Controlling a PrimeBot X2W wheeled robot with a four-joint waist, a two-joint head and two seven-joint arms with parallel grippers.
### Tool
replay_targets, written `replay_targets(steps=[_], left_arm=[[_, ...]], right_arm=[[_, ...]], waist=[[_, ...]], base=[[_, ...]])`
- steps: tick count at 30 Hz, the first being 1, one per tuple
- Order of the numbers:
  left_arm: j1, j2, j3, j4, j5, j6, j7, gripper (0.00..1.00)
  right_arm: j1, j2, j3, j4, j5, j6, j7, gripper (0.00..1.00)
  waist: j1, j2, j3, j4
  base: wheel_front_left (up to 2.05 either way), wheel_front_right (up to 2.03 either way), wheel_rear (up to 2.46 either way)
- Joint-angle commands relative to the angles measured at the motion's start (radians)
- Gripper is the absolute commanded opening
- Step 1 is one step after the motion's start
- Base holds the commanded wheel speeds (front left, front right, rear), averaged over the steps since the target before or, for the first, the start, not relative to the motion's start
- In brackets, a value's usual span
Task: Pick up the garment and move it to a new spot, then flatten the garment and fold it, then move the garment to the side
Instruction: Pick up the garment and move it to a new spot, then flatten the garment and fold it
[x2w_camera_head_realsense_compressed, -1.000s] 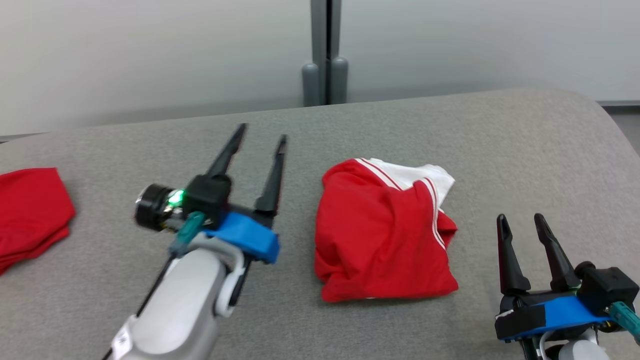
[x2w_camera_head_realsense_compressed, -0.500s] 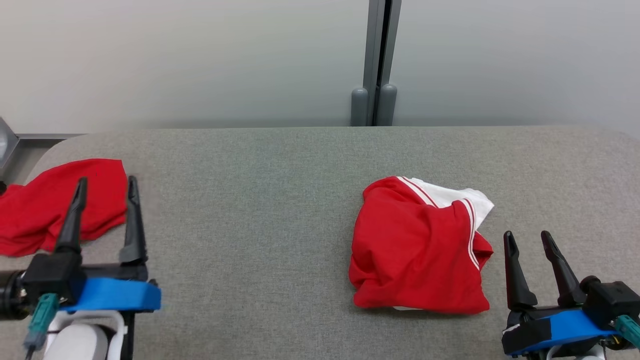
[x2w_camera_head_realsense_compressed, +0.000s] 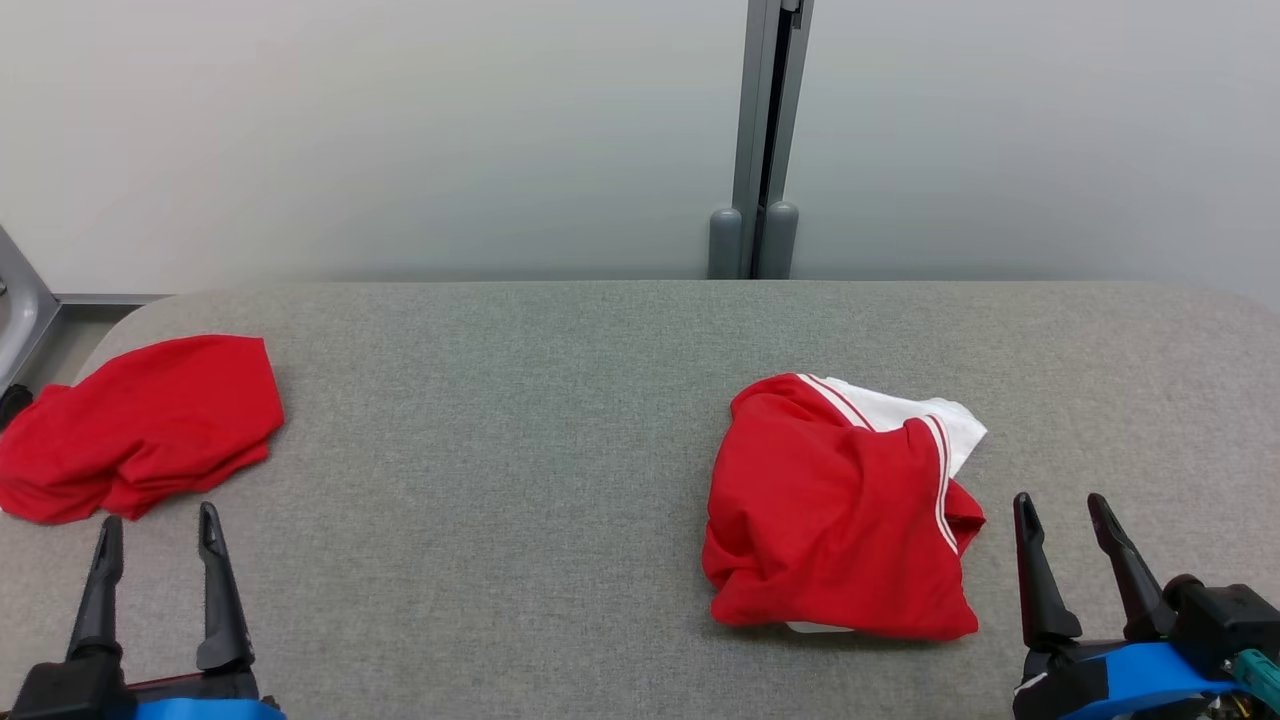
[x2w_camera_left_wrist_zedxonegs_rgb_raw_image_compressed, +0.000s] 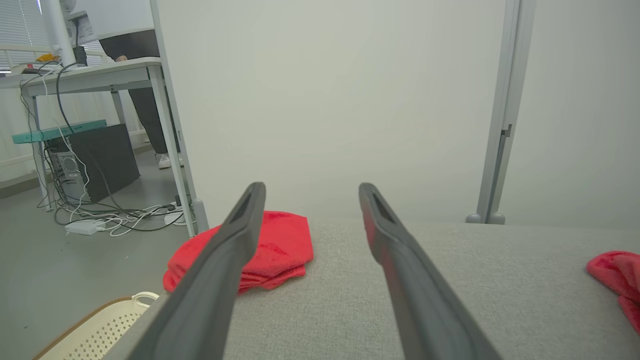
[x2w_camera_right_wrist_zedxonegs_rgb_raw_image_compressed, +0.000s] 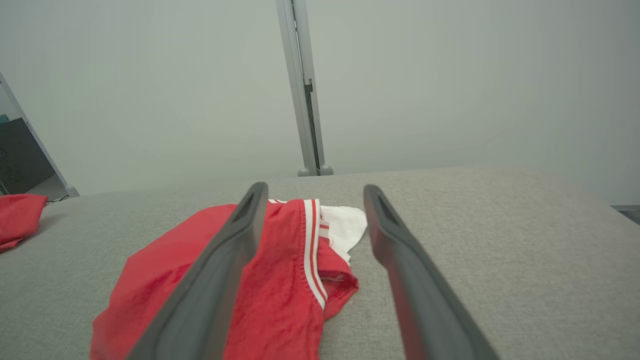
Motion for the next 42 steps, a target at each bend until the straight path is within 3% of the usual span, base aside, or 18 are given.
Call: replay_targets(steps=[1, 5, 9, 27, 42], left_arm=[[0.006, -0.005, -0.002, -0.006, 0.005, -0.009, -0.002, 1.0], [0.014, -0.018, -0.014, -0.01, -0.013, -0.057, -0.002, 1.0], [0.013, -0.03, -0.009, 0.001, -0.015, -0.074, -0.003, 1.0], [-0.043, 0.002, -0.031, -0.087, 0.003, -0.034, 0.164, 1.0], [0.006, 0.01, -0.004, -0.117, -0.024, -0.011, 0.161, 1.0]], right_arm=[[0.014, -0.002, -0.003, -0.002, -0.003, 0.0, 0.0, 1.0], [0.023, -0.002, -0.007, -0.003, -0.002, 0.0, 0.006, 1.0], [0.024, -0.002, -0.009, -0.003, 0.002, 0.0, 0.009, 1.0], [0.033, -0.002, -0.004, -0.052, -0.014, 0.0, 0.064, 1.0], [0.046, -0.002, -0.014, -0.084, -0.022, 0.0, 0.091, 1.0]], waist=[[0.0, 0.0, -0.001, 0.002], [0.0, 0.0, -0.005, 0.008], [0.0, 0.0, -0.011, 0.01], [0.0, 0.0, -0.015, 0.014], [0.0, 0.0, -0.014, 0.005]], base=[[0.0, 0.0, 0.0], [0.0, 0.0, 0.0], [0.0, 0.0, 0.0], [0.0, 0.0, 0.0], [0.0, 0.0, 0.0]])
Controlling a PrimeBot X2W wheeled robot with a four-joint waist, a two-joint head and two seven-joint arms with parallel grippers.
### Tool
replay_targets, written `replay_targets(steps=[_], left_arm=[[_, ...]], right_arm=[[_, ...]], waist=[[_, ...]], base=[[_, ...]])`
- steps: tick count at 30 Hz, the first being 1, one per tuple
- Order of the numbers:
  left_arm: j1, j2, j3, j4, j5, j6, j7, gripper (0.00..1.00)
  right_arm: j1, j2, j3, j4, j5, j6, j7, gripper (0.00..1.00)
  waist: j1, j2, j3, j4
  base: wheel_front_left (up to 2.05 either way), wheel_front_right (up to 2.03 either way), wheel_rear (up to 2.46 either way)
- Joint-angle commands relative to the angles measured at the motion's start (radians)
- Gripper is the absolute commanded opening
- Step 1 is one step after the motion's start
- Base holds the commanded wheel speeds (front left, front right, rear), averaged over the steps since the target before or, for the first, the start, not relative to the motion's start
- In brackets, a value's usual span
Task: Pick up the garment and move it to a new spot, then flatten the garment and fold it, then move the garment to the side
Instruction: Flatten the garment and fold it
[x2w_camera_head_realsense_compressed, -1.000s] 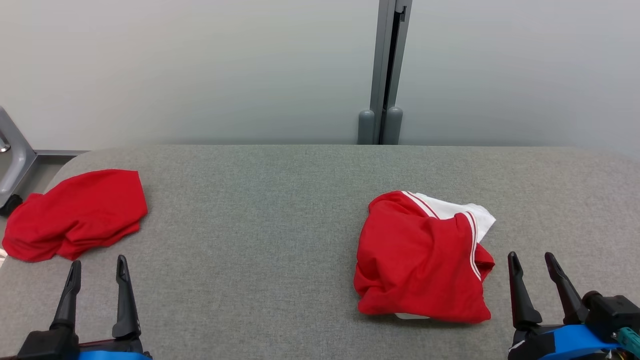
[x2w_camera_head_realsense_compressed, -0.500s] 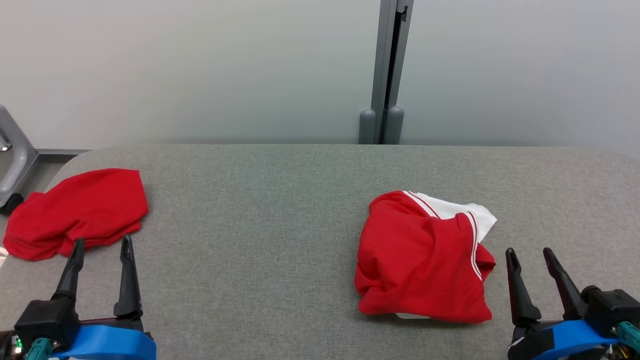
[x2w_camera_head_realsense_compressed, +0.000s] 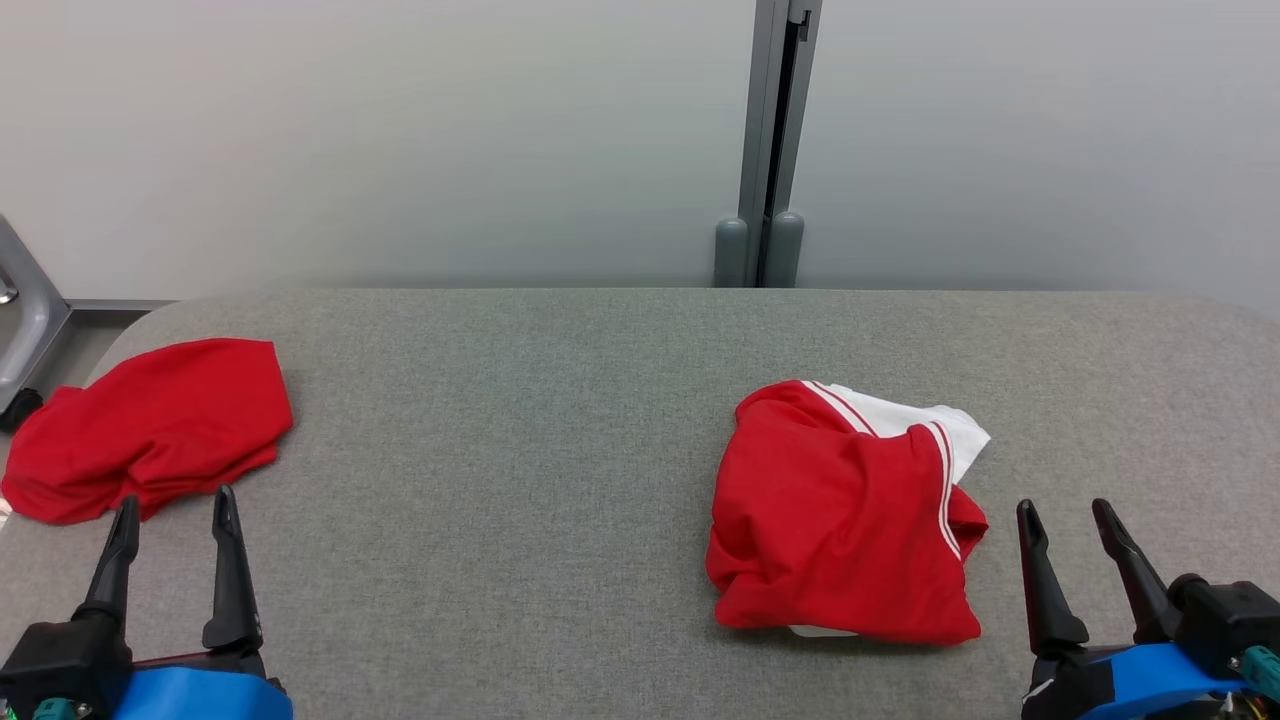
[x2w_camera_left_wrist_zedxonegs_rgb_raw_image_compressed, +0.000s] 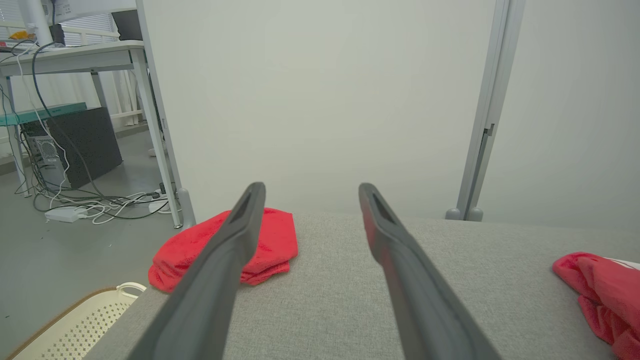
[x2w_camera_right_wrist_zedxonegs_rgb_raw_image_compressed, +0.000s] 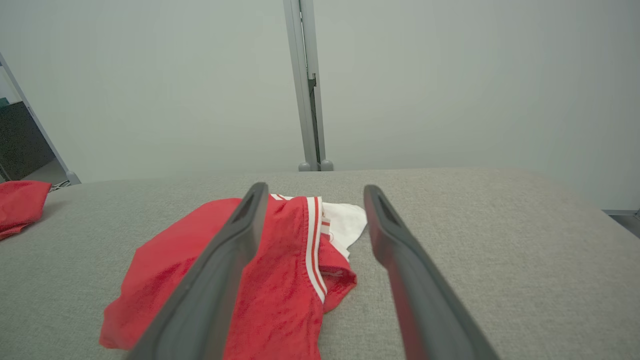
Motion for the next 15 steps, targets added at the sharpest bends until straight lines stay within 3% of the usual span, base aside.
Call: replay_targets(steps=[1, 15], left_arm=[[0.005, 0.003, 0.003, -0.006, -0.004, 0.003, -0.006, 1.0], [0.013, 0.009, -0.003, -0.001, -0.006, 0.015, -0.012, 1.0]], right_arm=[[0.014, -0.002, -0.002, -0.004, -0.002, 0.0, 0.004, 1.0], [0.021, -0.002, 0.005, -0.003, -0.004, 0.0, 0.017, 1.0]], waist=[[0.0, 0.0, 0.0, 0.0], [0.0, 0.0, -0.005, -0.006]], base=[[0.0, 0.0, 0.0], [0.0, 0.0, 0.0]])
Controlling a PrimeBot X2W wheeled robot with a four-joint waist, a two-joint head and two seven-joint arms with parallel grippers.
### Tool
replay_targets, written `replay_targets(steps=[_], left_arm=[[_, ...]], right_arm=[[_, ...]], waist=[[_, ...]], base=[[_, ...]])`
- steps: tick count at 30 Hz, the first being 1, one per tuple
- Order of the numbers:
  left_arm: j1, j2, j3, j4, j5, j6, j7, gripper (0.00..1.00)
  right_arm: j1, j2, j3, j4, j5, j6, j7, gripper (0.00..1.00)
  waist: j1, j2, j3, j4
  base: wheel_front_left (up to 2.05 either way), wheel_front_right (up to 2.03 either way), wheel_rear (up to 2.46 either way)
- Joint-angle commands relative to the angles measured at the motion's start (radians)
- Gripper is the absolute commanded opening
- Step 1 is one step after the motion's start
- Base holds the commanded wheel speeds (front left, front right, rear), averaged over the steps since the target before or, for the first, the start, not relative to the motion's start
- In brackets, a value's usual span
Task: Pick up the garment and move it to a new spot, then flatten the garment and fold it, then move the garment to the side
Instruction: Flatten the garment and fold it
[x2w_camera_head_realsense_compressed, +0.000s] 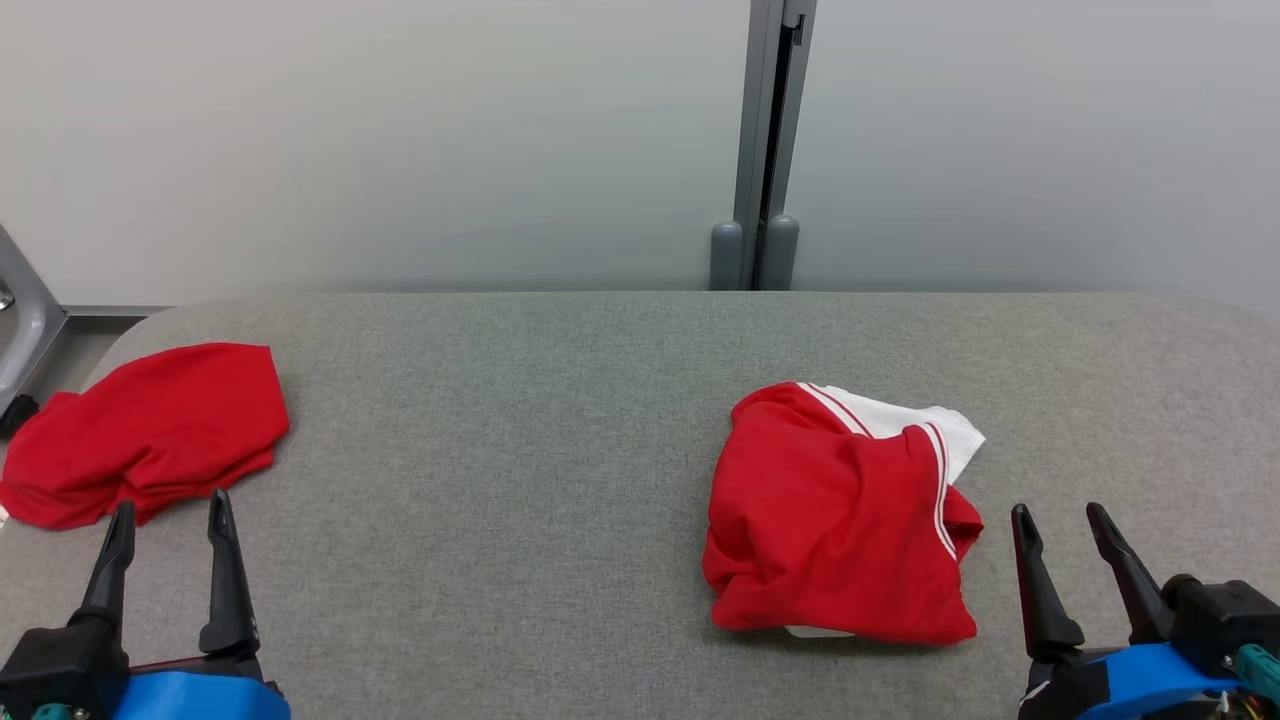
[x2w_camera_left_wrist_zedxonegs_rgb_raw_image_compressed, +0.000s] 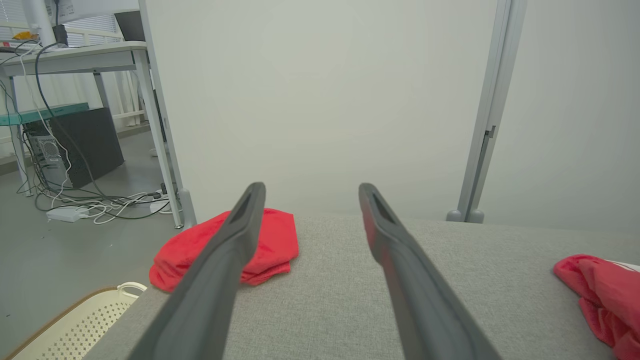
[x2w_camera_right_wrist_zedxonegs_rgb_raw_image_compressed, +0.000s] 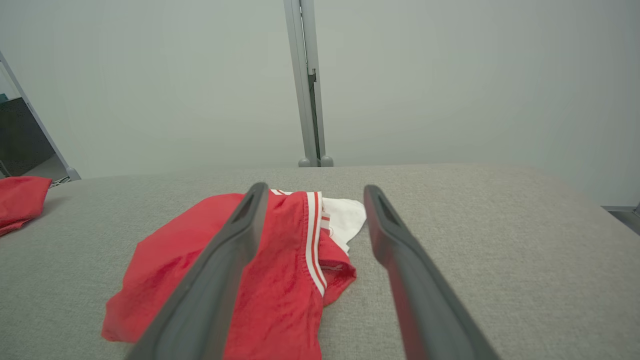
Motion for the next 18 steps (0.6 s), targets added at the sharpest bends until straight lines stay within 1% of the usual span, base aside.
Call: replay_targets(steps=[1, 8, 10, 13, 18], left_arm=[[0.007, 0.008, -0.003, -0.003, 0.003, 0.005, -0.002, 1.0], [0.008, 0.011, -0.008, -0.008, 0.001, 0.007, -0.004, 1.0], [0.006, 0.01, -0.008, -0.009, -0.002, 0.008, -0.007, 1.0], [-0.005, 0.009, -0.011, -0.006, -0.003, 0.008, -0.007, 1.0], [-0.031, 0.002, -0.024, 0.005, 0.0, 0.002, -0.016, 1.0]], right_arm=[[0.014, -0.002, 0.002, -0.001, -0.004, 0.0, 0.002, 1.0], [0.006, -0.002, 0.013, 0.009, -0.014, 0.0, 0.021, 1.0], [-0.039, -0.007, 0.029, 0.002, -0.027, 0.0, 0.021, 1.0], [-0.098, -0.03, 0.056, 0.014, -0.037, 0.0, 0.032, 1.0], [-0.186, -0.066, 0.085, 0.095, -0.03, 0.0, 0.053, 1.0]], waist=[[0.0, 0.0, -0.001, -0.001], [0.0, 0.0, 0.004, -0.002], [0.0, 0.0, 0.01, -0.004], [0.0, 0.0, 0.02, -0.003], [0.0, 0.0, 0.04, 0.006]], base=[[0.0, 0.0, 0.0], [0.0, 0.0, 0.0], [0.0, 0.0, 0.0], [0.0, 0.0, 0.0], [0.0, 0.0, 0.0]])
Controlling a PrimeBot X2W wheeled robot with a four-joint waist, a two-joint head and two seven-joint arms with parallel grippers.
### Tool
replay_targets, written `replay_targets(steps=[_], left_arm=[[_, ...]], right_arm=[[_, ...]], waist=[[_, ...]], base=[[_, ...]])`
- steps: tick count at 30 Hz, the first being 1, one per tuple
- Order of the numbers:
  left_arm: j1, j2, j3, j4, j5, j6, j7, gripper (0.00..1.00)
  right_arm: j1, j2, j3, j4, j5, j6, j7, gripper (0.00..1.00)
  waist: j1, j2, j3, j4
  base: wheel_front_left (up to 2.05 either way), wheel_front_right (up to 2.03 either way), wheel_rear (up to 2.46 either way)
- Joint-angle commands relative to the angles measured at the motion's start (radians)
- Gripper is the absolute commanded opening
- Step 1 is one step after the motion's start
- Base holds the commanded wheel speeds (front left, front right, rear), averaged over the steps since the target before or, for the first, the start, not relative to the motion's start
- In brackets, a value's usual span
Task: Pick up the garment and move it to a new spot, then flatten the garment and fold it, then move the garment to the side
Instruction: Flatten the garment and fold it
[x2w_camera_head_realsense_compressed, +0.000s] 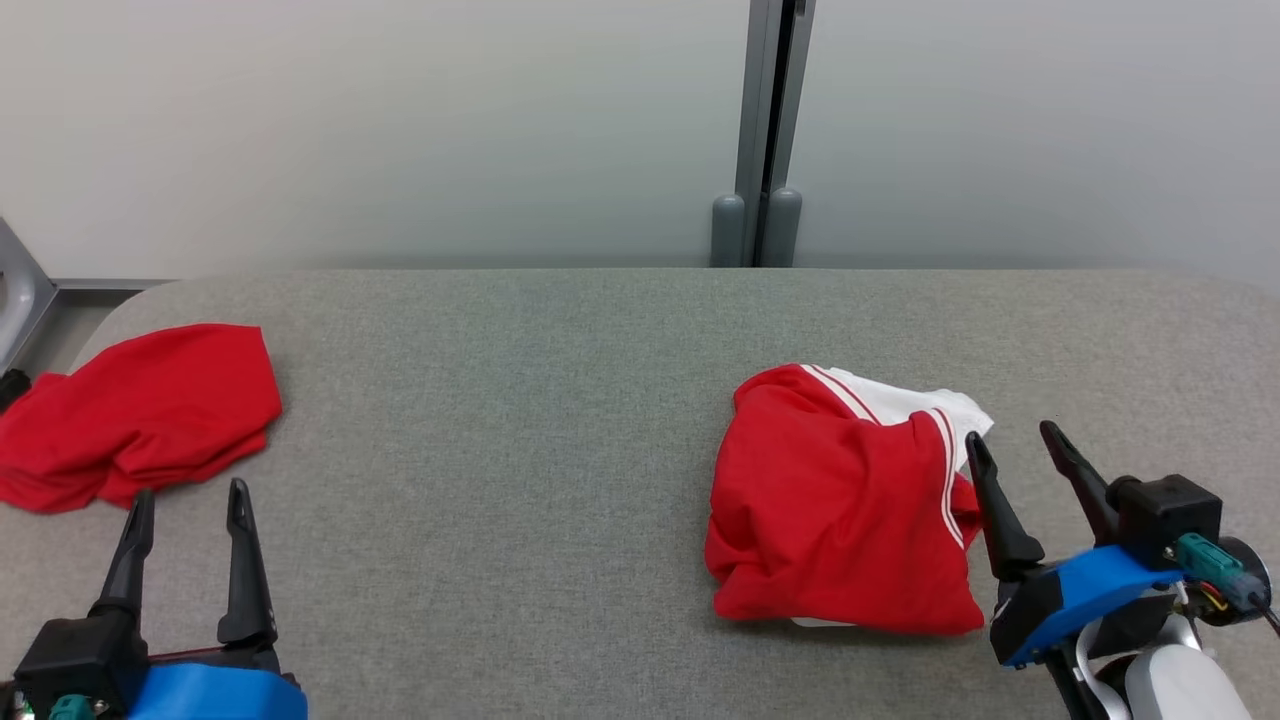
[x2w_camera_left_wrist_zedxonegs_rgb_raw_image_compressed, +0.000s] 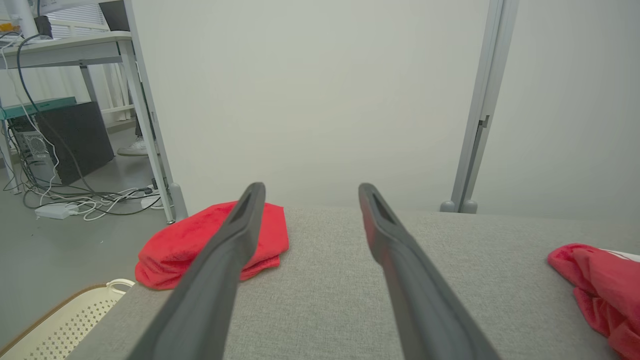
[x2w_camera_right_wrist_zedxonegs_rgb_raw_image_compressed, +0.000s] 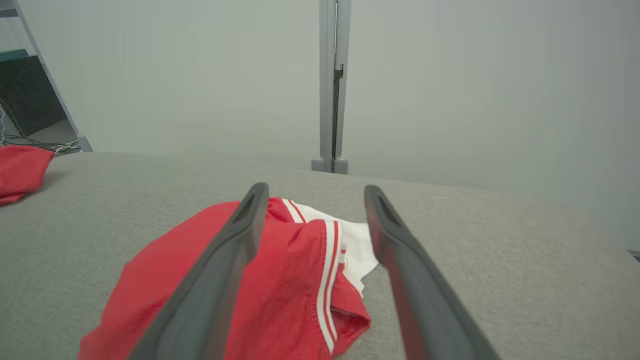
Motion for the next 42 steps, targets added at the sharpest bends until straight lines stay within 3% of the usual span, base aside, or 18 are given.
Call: replay_targets(steps=[1, 12, 21, 22, 23, 24, 25, 35, 39, 42], left_arm=[[-0.026, -0.003, -0.004, 0.004, 0.002, -0.004, -0.008, 1.0], [-0.079, -0.024, -0.03, 0.031, 0.008, -0.006, -0.038, 1.0], [-0.115, -0.032, -0.05, 0.055, 0.012, -0.002, -0.053, 1.0], [-0.117, -0.031, -0.05, 0.057, 0.012, -0.001, -0.054, 1.0], [-0.118, -0.031, -0.05, 0.059, 0.012, 0.0, -0.054, 1.0], [-0.118, -0.03, -0.05, 0.06, 0.012, 0.001, -0.055, 1.0], [-0.117, -0.029, -0.05, 0.06, 0.012, 0.002, -0.055, 1.0], [-0.093, -0.019, -0.048, 0.059, 0.003, 0.004, -0.053, 1.0], [-0.086, -0.017, -0.049, 0.056, 0.003, 0.007, -0.056, 1.0], [-0.084, -0.017, -0.052, 0.053, 0.0, 0.008, -0.055, 1.0]], right_arm=[[-0.027, -0.021, 0.006, 0.05, 0.002, 0.0, 0.011, 1.0], [-0.108, -0.049, 0.056, 0.434, 0.063, 0.0, -0.036, 1.0], [-0.149, 0.004, 0.176, 0.694, 0.127, 0.002, -0.106, 1.0], [-0.15, 0.01, 0.193, 0.712, 0.134, 0.003, -0.112, 0.49], [-0.151, 0.013, 0.205, 0.725, 0.143, 0.003, -0.12, 0.13], [-0.153, 0.017, 0.214, 0.734, 0.157, 0.003, -0.131, 0.13], [-0.158, 0.016, 0.22, 0.741, 0.171, 0.003, -0.142, 0.0], [-0.2, -0.077, 0.172, 0.643, 0.228, 0.0, -0.209, 0.0], [-0.226, -0.105, 0.166, 0.52, 0.204, 0.0, -0.213, 0.0], [-0.252, -0.091, 0.19, 0.428, 0.185, 0.0, -0.212, 0.0]], waist=[[0.0, 0.0, 0.013, 0.008], [0.0, 0.0, 0.086, 0.029], [0.0, 0.0, 0.117, 0.038], [0.0, 0.0, 0.118, 0.037], [0.0, 0.0, 0.117, 0.035], [0.0, 0.0, 0.115, 0.033], [0.0, 0.0, 0.113, 0.03], [0.0, 0.0, 0.068, 0.014], [0.0, 0.0, 0.06, 0.013], [0.0, 0.0, 0.057, 0.018]], base=[[0.0, 0.0, 0.0], [0.0, 0.0, 0.0], [0.0, 0.0, 0.0], [0.0, 0.0, 0.0], [0.0, 0.0, 0.0], [0.0, 0.0, 0.0], [0.0, 0.0, 0.0], [0.0, 0.0, 0.0], [0.0, 0.0, 0.0], [0.0, 0.0, 0.0]])
